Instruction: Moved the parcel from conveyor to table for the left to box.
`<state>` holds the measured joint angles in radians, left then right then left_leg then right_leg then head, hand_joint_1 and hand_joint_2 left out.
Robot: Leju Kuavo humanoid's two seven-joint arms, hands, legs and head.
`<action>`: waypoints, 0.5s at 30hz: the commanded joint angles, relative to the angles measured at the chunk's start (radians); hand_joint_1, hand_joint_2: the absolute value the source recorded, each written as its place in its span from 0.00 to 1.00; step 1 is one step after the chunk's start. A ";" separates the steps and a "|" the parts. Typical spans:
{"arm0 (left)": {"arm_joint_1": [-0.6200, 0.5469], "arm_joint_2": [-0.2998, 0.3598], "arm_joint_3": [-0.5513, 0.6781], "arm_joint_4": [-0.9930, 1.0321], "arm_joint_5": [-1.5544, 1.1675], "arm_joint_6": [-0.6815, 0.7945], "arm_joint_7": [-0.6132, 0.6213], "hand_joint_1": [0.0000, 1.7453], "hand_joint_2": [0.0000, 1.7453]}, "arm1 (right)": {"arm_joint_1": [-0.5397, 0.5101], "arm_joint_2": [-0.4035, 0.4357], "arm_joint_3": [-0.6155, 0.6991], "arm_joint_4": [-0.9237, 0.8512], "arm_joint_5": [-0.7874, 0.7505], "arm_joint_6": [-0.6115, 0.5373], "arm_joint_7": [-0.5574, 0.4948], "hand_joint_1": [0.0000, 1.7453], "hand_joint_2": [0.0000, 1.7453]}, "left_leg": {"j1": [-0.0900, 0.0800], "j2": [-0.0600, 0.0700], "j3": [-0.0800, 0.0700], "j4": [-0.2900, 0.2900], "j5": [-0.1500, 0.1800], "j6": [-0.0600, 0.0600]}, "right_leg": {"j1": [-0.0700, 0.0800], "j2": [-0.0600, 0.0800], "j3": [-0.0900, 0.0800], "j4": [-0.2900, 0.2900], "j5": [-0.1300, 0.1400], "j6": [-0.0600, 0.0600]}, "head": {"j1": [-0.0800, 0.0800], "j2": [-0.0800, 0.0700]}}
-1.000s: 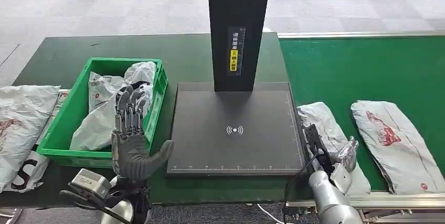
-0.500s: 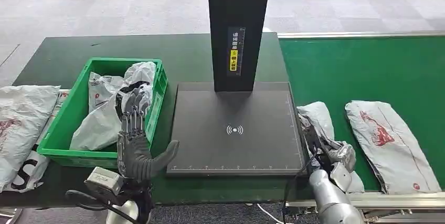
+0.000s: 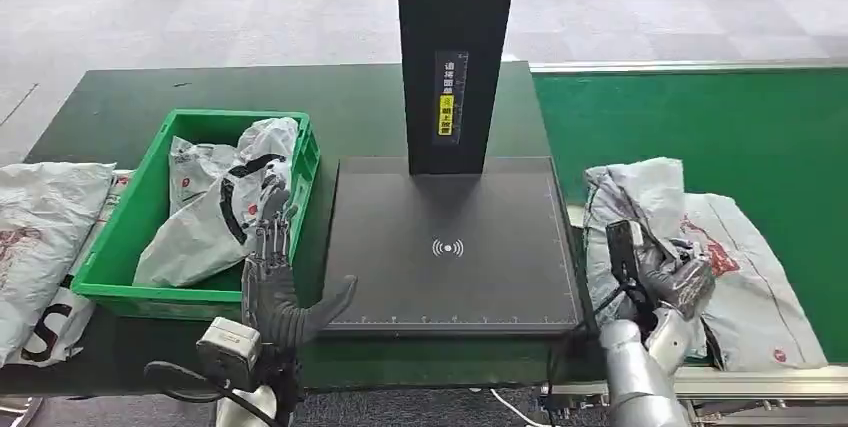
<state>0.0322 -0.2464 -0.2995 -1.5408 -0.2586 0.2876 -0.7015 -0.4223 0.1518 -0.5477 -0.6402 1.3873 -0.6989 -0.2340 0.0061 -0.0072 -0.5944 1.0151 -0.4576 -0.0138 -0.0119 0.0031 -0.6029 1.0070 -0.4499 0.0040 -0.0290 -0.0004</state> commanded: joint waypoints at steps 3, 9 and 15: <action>-0.047 0.001 0.011 0.109 -0.011 -0.002 0.003 0.00 1.00 | 0.195 0.197 -0.023 -0.689 -0.356 0.001 -0.403 1.00 1.00 | -0.001 0.000 0.002 -0.002 0.000 0.000 | 0.000 -0.001 0.001 -0.001 -0.001 -0.001 | 0.000 0.000; -0.056 0.020 -0.001 0.121 0.012 0.010 0.003 0.00 1.00 | 0.348 0.197 0.247 -0.968 -0.338 0.001 -0.285 1.00 1.00 | -0.001 0.000 0.001 -0.001 0.000 0.000 | -0.001 -0.002 0.000 0.000 -0.002 0.000 | 0.000 0.000; -0.086 0.023 -0.001 0.153 0.020 0.006 0.003 0.00 1.00 | 0.360 0.174 0.580 -0.786 -0.449 0.099 -0.355 1.00 1.00 | 0.001 0.005 0.005 -0.002 -0.002 -0.001 | 0.001 0.004 0.002 -0.002 -0.001 -0.001 | 0.000 0.000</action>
<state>0.0058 -0.2583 -0.2995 -1.4790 -0.2476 0.2937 -0.7015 -0.1509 0.3155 -0.3603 -1.4592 1.0667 -0.7019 -0.5306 0.0061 -0.0037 -0.5929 1.0148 -0.4593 -0.0138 -0.0120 0.0060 -0.6031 1.0071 -0.4512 0.0039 -0.0286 -0.0004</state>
